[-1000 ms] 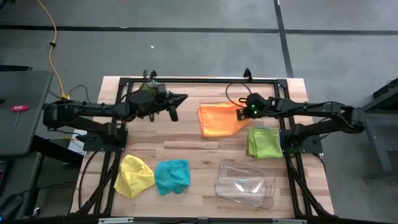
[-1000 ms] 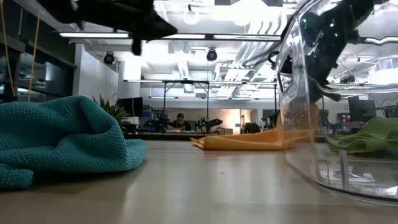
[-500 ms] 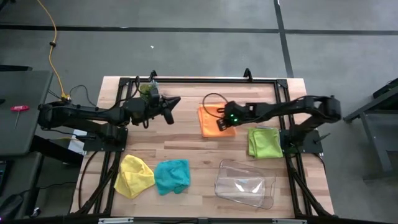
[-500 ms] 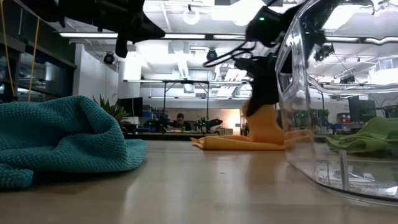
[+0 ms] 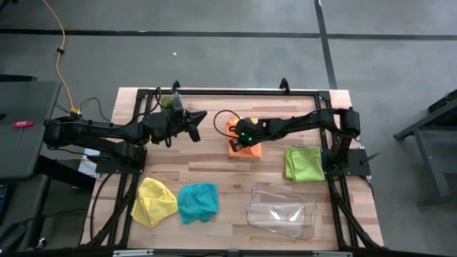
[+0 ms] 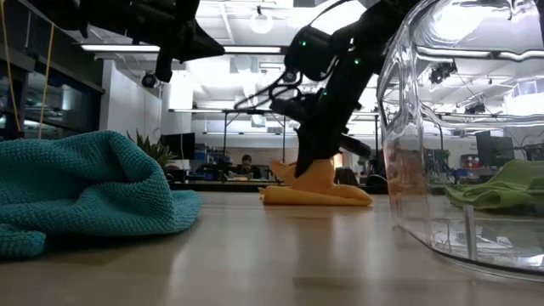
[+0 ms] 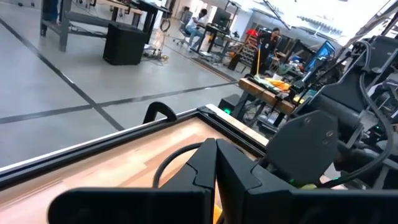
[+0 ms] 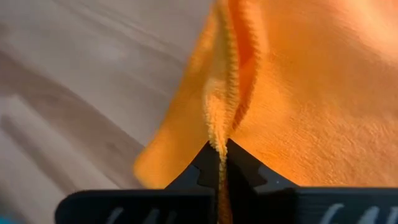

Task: Fold microfiber towels
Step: Fold the orange cloth, then stack the orange cloth on the green cloth

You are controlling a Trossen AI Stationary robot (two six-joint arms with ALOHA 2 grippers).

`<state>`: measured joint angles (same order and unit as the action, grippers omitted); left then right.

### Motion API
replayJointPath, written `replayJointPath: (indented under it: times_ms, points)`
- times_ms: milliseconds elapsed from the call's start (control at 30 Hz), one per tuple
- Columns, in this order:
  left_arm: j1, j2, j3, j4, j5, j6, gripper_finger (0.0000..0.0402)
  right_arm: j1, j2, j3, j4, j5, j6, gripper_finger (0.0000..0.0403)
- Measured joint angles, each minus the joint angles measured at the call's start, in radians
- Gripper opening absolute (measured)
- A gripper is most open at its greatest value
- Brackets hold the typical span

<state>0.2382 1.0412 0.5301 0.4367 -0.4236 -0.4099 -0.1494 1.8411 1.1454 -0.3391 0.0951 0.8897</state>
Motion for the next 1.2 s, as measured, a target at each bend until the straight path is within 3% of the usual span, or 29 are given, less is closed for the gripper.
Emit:
replayJointPath:
  times_ms: [200, 300, 533, 733, 900, 1033, 1200]
  points:
    - [0.000, 0.000, 0.000, -0.003, 0.001, -0.009, 0.0000, -0.008, 0.007, -0.001, -0.001, -0.037, 0.029, 0.0002]
    - [0.004, 0.000, 0.000, -0.003, 0.001, 0.000, 0.0000, -0.009, 0.007, -0.001, 0.017, -0.081, 0.028, 0.0021]
    - [0.026, 0.000, 0.000, -0.007, 0.001, 0.010, 0.0000, -0.020, -0.014, -0.001, 0.083, -0.203, -0.019, 0.0147]
    - [0.031, 0.000, 0.000, -0.065, 0.003, 0.020, 0.0000, -0.041, -0.109, -0.001, 0.010, -0.136, -0.106, 0.0226]
    - [0.030, 0.000, 0.000, -0.107, 0.025, 0.020, 0.0000, -0.072, -0.182, -0.001, -0.158, -0.088, -0.138, 0.0236]
    - [0.030, 0.000, 0.000, -0.109, 0.035, 0.020, 0.0000, -0.083, -0.207, -0.011, -0.351, 0.019, -0.140, 0.0236]
    - [0.028, 0.000, 0.000, -0.118, 0.058, 0.014, 0.0000, -0.133, -0.220, -0.172, -0.292, -0.031, -0.117, 0.0236]
